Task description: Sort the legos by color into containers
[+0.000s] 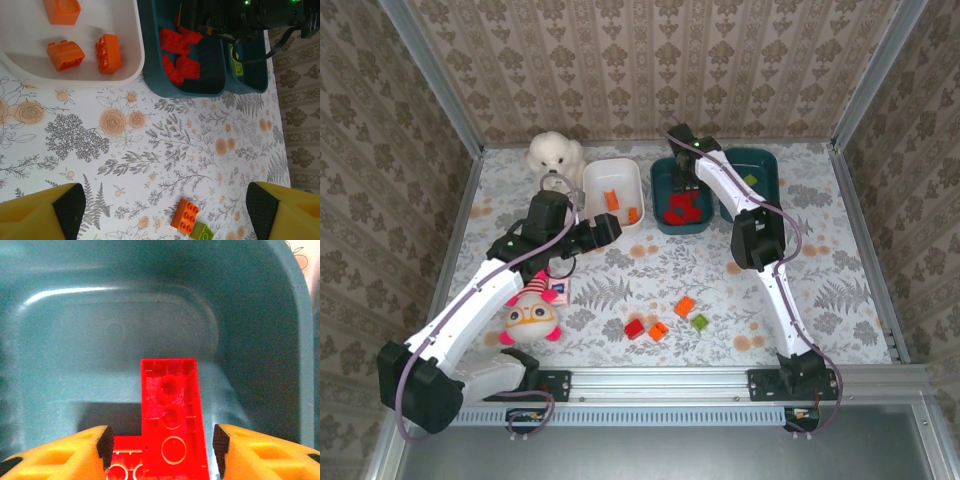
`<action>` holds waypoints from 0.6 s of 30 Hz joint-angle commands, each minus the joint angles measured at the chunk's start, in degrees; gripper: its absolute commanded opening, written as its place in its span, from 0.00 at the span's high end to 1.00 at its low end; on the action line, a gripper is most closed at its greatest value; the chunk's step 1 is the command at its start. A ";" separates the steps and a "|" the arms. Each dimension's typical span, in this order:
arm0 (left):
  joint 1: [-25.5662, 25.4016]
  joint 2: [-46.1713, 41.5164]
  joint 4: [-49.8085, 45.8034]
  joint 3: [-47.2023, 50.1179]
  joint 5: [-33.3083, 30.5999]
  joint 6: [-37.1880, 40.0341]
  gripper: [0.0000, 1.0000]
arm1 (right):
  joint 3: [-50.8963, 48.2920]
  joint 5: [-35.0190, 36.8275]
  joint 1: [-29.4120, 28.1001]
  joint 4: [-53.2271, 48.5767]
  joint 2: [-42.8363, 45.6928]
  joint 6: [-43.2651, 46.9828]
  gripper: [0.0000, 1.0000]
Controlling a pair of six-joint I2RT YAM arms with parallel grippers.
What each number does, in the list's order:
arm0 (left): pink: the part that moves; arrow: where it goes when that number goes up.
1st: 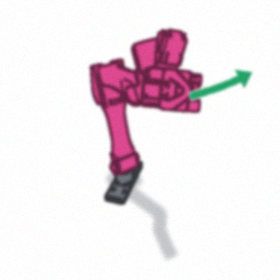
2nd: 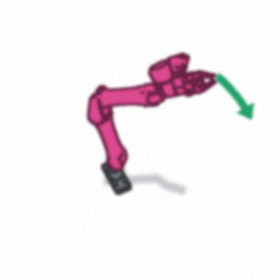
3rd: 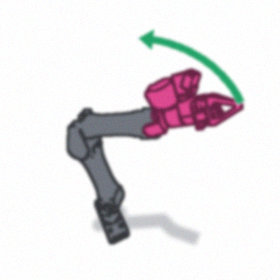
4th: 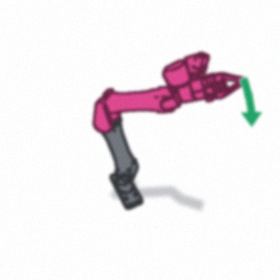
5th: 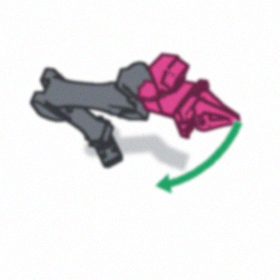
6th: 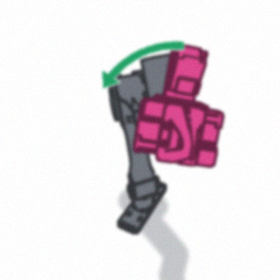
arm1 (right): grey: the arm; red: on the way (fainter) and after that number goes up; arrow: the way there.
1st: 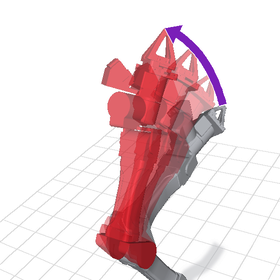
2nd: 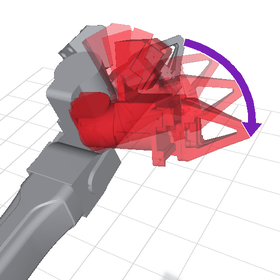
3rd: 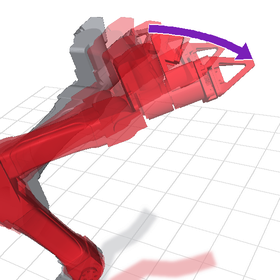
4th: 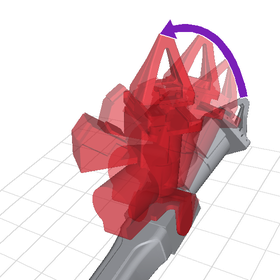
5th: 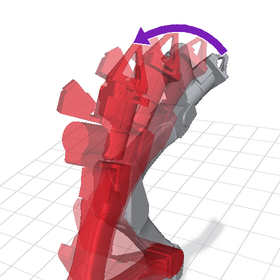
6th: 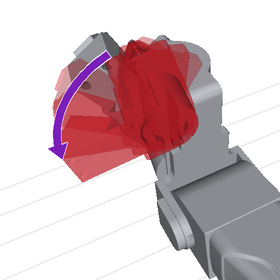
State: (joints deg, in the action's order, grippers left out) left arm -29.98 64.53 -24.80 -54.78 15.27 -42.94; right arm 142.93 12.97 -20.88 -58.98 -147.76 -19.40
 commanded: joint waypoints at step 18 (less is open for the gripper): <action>-2.80 -1.88 0.36 0.57 -0.06 -0.18 0.13 | -10.43 -1.43 -2.64 -3.42 15.39 -6.60 0.63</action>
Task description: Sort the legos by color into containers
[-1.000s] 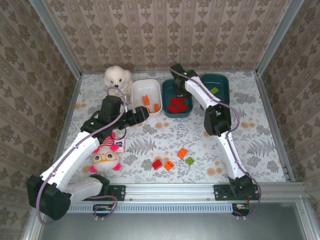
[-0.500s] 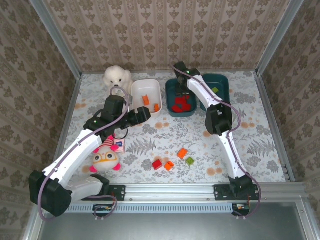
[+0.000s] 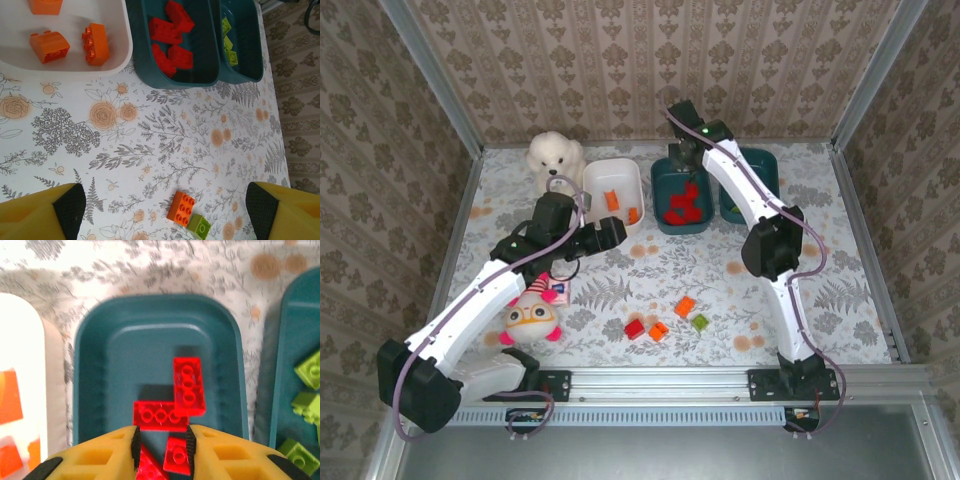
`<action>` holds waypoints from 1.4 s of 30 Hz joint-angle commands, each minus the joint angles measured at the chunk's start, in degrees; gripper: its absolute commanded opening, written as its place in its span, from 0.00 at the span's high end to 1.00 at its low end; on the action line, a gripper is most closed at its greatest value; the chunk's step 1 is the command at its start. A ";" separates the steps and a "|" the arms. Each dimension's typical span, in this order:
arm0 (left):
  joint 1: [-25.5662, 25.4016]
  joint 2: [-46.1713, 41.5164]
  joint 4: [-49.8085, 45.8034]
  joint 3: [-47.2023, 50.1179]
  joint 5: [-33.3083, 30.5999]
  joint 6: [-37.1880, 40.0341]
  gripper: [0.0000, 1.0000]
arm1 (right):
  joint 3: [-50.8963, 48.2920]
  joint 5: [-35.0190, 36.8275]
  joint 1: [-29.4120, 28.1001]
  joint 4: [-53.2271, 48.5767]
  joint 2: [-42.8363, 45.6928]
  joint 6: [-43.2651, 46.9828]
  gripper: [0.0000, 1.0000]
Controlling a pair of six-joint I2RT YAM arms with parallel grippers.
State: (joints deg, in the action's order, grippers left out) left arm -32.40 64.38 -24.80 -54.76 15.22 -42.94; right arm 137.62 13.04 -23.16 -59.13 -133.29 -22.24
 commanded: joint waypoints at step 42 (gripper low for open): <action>2.07 -1.01 0.98 0.96 1.91 0.26 0.13 | 10.05 -4.21 3.03 -4.75 -16.90 -7.49 0.67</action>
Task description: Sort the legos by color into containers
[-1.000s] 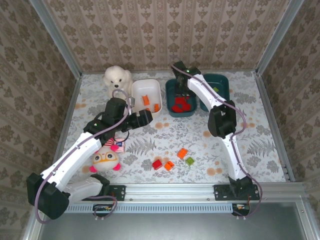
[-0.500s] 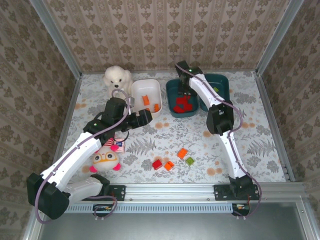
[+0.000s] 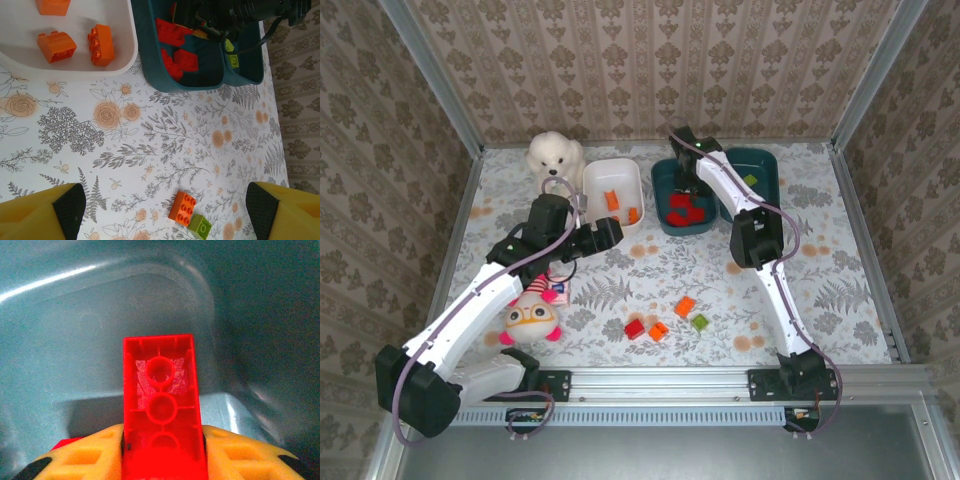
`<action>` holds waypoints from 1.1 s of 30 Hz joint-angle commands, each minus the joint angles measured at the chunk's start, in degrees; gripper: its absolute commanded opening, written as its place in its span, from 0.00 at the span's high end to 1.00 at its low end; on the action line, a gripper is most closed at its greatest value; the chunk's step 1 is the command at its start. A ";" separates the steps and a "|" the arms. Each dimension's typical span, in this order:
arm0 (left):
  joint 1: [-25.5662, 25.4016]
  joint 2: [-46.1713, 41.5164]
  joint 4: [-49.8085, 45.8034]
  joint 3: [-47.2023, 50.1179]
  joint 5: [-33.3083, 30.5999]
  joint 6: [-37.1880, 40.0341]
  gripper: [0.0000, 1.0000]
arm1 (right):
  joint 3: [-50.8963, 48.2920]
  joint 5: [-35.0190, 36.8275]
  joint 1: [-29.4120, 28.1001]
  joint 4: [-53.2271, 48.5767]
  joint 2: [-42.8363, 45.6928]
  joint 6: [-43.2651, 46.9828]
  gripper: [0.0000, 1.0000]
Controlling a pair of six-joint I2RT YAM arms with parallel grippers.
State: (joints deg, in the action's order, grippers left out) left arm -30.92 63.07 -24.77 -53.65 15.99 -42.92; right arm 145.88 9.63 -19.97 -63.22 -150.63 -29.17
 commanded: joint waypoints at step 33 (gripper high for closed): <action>0.44 1.35 -4.13 -2.07 1.76 4.11 0.13 | -7.11 -6.02 0.39 12.75 15.06 0.24 0.41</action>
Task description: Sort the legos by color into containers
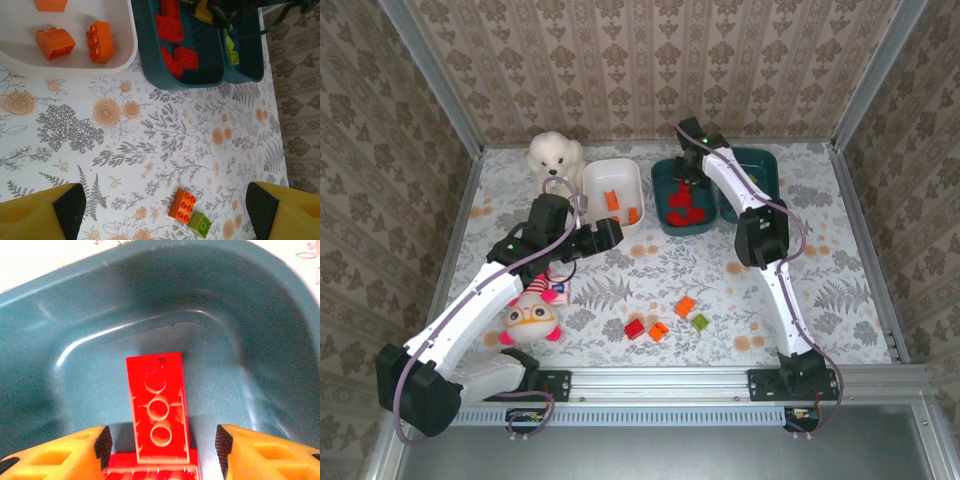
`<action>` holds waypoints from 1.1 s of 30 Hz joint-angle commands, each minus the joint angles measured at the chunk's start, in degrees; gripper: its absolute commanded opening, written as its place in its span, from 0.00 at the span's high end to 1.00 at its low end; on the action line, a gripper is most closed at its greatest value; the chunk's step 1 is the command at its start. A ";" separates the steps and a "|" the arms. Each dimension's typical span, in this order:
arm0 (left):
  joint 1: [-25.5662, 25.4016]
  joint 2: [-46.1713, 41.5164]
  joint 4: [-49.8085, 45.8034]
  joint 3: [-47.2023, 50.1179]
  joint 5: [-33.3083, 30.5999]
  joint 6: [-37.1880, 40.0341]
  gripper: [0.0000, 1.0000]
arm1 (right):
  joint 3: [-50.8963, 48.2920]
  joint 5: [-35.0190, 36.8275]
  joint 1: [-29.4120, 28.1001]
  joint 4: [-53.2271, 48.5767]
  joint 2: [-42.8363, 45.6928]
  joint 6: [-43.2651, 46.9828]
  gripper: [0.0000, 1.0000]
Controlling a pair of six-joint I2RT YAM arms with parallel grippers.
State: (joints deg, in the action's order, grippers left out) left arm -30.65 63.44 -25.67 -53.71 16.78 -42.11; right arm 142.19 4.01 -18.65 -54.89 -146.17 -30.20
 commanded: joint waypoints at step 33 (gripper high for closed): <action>-28.94 31.30 -12.03 -17.74 -7.23 8.71 0.20 | -88.07 -3.13 -22.65 0.51 107.92 -21.77 0.34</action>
State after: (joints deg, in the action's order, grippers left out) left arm -57.65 91.29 -35.29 -66.43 13.82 -30.15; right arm 55.92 4.51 -41.10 -50.39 -40.38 -51.22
